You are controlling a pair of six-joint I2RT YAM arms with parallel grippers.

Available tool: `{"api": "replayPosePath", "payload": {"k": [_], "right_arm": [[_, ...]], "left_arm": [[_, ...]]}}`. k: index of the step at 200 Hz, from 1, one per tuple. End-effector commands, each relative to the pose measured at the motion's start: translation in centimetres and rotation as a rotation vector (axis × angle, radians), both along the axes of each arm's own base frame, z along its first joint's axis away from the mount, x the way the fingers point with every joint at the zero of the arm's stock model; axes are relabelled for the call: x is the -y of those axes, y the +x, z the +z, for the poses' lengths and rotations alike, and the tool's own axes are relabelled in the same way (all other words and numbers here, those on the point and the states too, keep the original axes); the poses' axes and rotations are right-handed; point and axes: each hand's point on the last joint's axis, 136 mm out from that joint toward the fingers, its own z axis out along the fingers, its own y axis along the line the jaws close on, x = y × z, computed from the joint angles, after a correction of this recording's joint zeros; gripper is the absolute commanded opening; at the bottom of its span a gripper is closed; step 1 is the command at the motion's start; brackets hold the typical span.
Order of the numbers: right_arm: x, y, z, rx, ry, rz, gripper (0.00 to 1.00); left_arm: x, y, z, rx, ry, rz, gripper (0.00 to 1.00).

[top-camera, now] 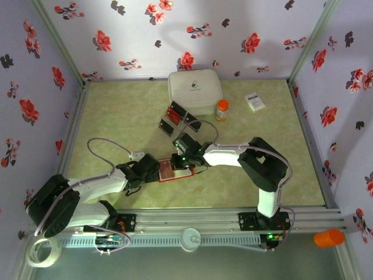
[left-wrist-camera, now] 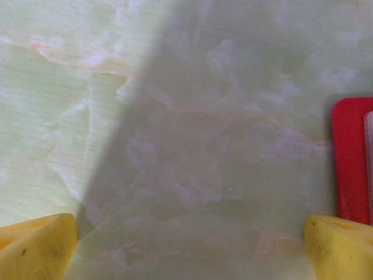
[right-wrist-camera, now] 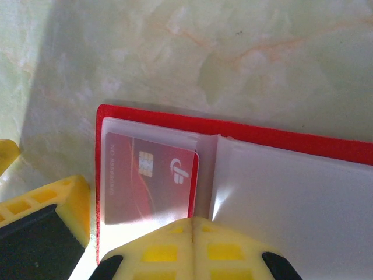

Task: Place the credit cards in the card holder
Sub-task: Move the card holder to the center of the table.

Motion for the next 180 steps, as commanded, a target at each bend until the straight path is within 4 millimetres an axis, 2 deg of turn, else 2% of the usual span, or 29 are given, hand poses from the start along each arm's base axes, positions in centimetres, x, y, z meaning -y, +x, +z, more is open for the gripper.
{"api": "replayPosePath", "payload": {"k": [1, 89, 180], "right_arm": [[-0.1, 0.3, -0.5, 0.003, -0.024, 0.004, 0.01], [-1.2, -0.7, -0.9, -0.019, -0.013, 0.024, 0.00], [-1.7, -0.8, 0.6, -0.011, 0.020, 0.020, 0.02]], "left_arm": [[0.3, 0.0, -0.7, -0.026, 0.004, -0.021, 1.00], [0.8, 0.1, -1.1, -0.038, 0.003, -0.040, 1.00], [1.0, 0.1, -1.1, -0.039, -0.017, -0.037, 1.00]]}}
